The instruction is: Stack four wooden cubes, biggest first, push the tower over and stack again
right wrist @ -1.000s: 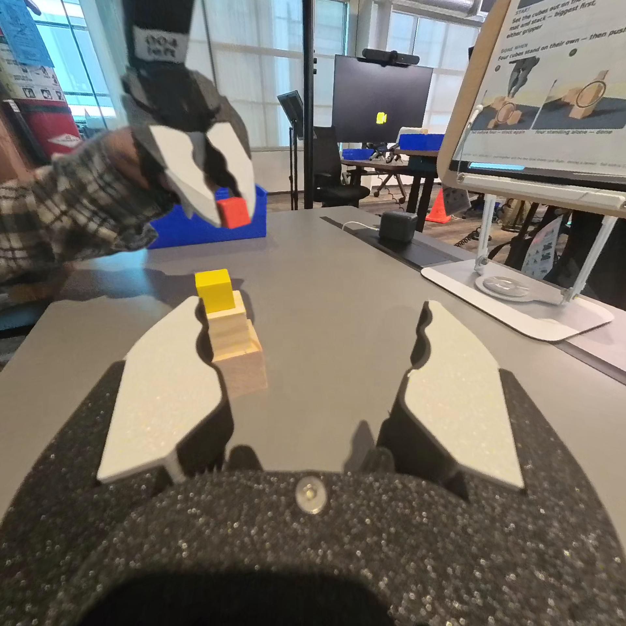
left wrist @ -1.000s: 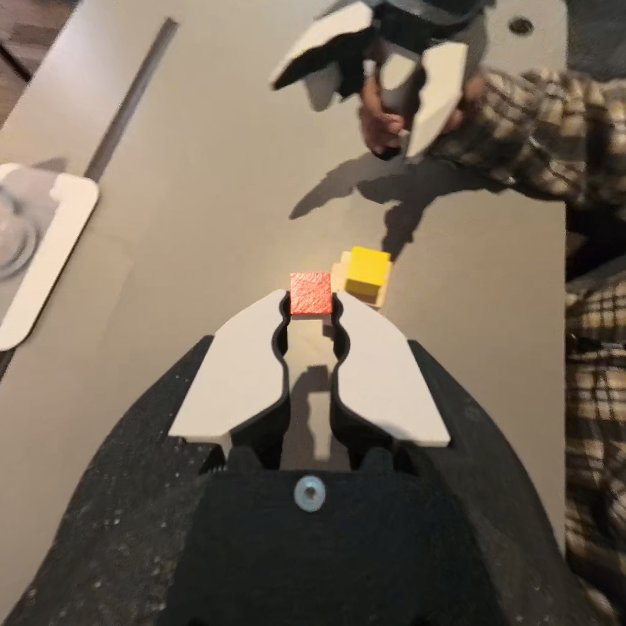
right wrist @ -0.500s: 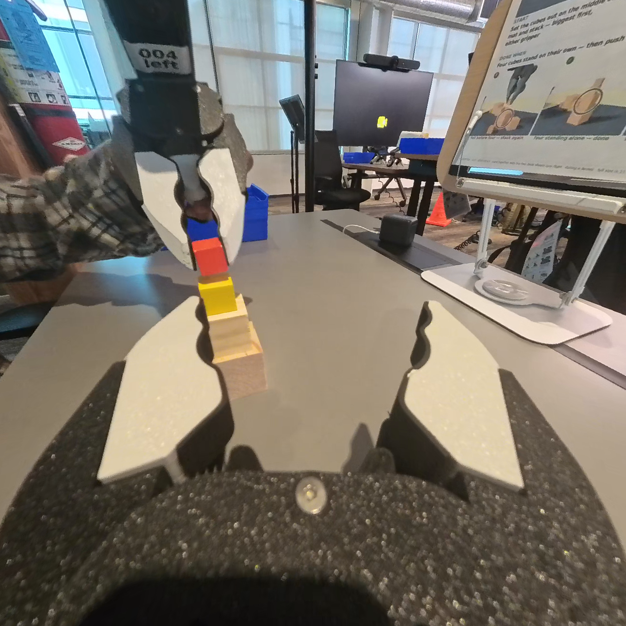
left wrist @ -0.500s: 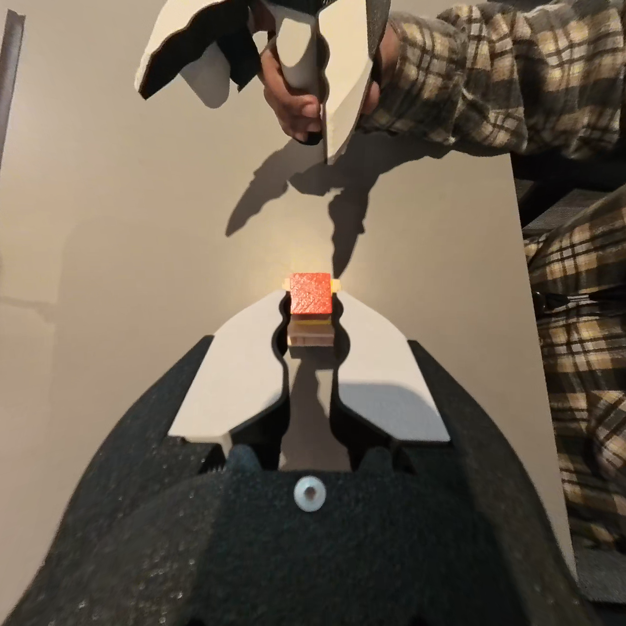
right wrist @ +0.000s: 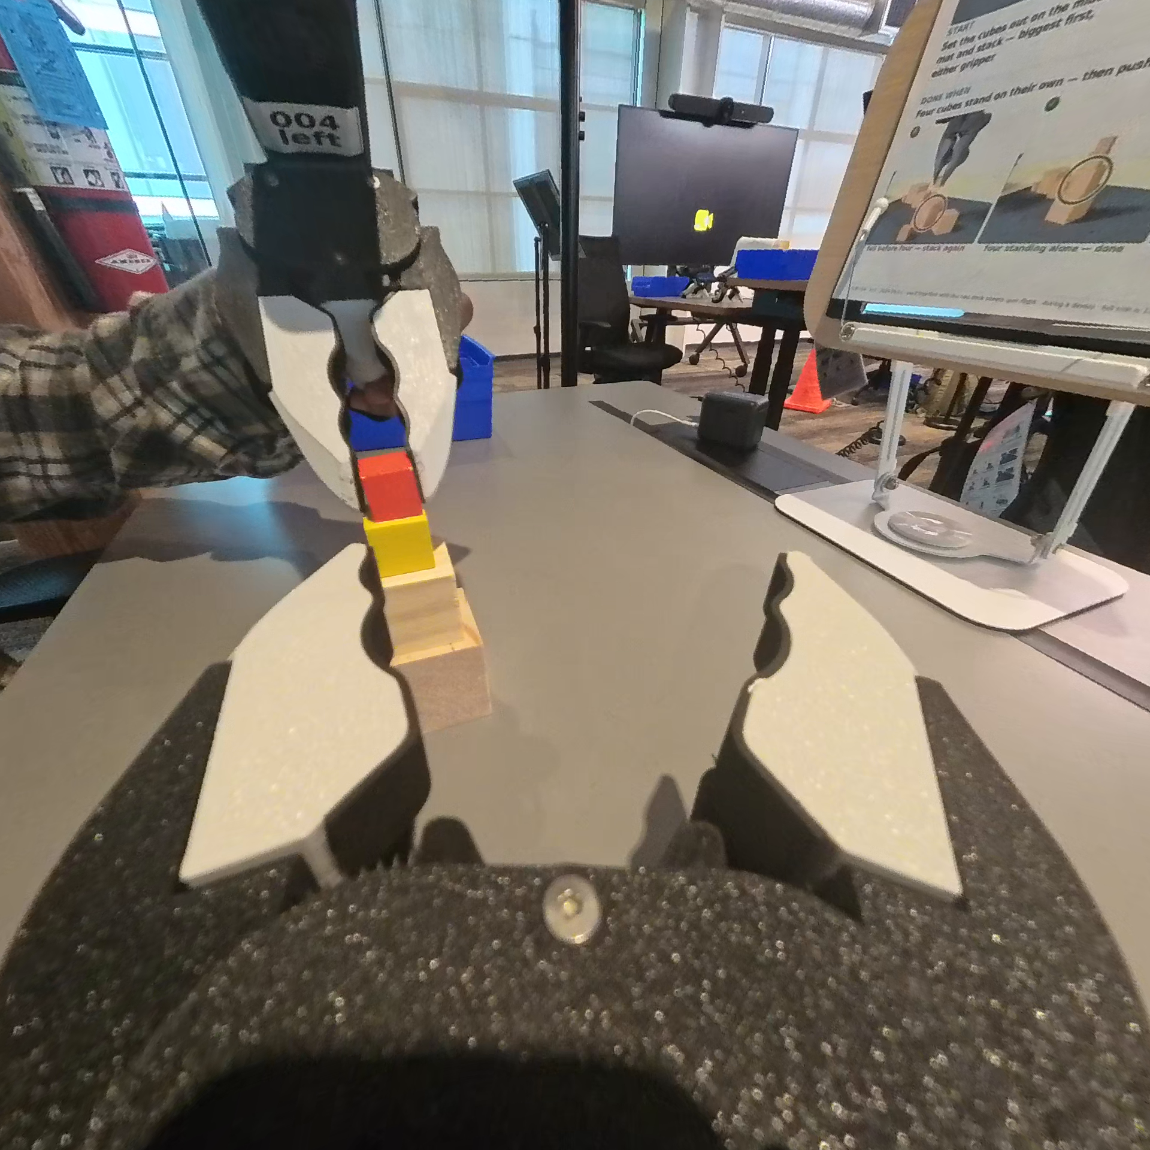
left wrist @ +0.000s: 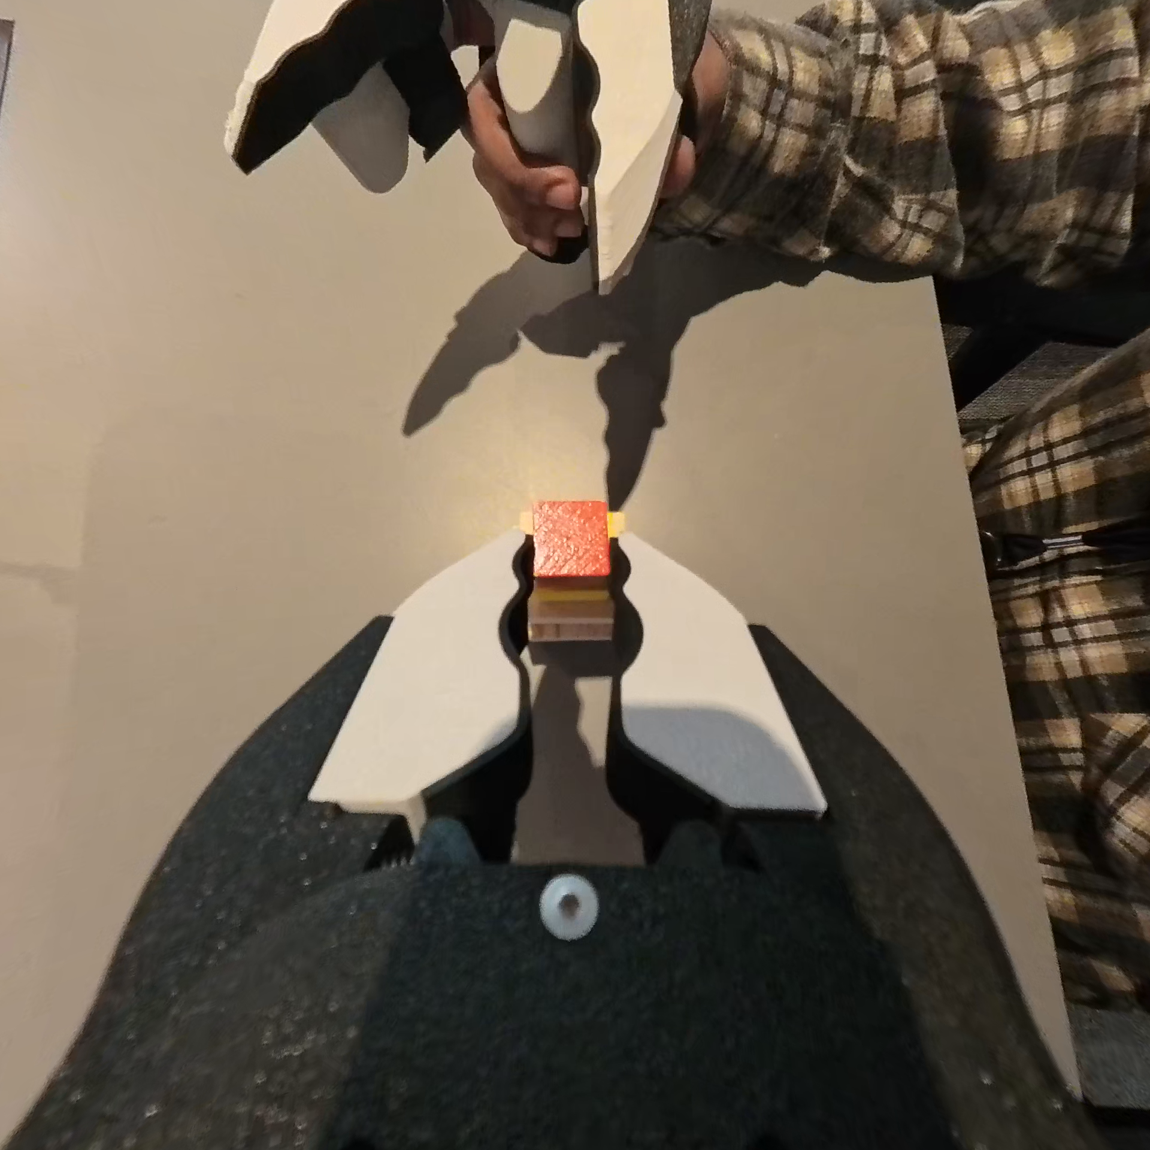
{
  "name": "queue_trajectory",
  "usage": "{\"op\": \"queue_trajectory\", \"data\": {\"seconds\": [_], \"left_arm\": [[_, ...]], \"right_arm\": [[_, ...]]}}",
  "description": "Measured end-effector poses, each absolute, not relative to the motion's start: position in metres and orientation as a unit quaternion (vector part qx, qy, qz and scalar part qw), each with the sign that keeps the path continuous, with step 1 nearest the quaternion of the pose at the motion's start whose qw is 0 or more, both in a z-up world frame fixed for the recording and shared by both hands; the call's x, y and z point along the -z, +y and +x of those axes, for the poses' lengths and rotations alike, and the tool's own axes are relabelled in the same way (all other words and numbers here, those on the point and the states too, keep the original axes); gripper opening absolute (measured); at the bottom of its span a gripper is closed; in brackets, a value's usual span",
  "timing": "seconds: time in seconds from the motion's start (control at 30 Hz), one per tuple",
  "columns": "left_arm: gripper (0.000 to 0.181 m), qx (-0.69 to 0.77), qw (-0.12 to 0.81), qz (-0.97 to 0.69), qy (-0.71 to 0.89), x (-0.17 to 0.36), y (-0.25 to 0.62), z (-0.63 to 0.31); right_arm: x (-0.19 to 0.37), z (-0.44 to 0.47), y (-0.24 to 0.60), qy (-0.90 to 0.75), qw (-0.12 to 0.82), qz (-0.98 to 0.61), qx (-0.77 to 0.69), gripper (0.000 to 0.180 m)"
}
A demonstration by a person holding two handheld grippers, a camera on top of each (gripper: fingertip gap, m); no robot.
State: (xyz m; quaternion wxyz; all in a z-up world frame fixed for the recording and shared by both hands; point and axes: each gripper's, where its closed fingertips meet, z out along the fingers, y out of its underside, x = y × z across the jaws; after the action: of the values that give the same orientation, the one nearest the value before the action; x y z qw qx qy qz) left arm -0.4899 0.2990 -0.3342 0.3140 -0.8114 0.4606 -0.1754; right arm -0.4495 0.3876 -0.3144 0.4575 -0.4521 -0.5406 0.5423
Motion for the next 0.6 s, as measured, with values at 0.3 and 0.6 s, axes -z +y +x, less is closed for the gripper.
{"op": "queue_trajectory", "data": {"seconds": [0.3, 0.6], "left_arm": [[0.022, 0.181, 0.314, -0.811, 0.459, 0.3351, 0.2990, -0.4892], [0.025, 0.183, 0.315, -0.813, 0.454, 0.3362, 0.3010, -0.4890]], "right_arm": [[0.3142, -0.4493, 0.3875, -0.540, 0.458, -0.452, -0.543, 0.115], [0.3144, -0.4492, 0.3873, -0.541, 0.458, -0.452, -0.542, 0.115]]}}
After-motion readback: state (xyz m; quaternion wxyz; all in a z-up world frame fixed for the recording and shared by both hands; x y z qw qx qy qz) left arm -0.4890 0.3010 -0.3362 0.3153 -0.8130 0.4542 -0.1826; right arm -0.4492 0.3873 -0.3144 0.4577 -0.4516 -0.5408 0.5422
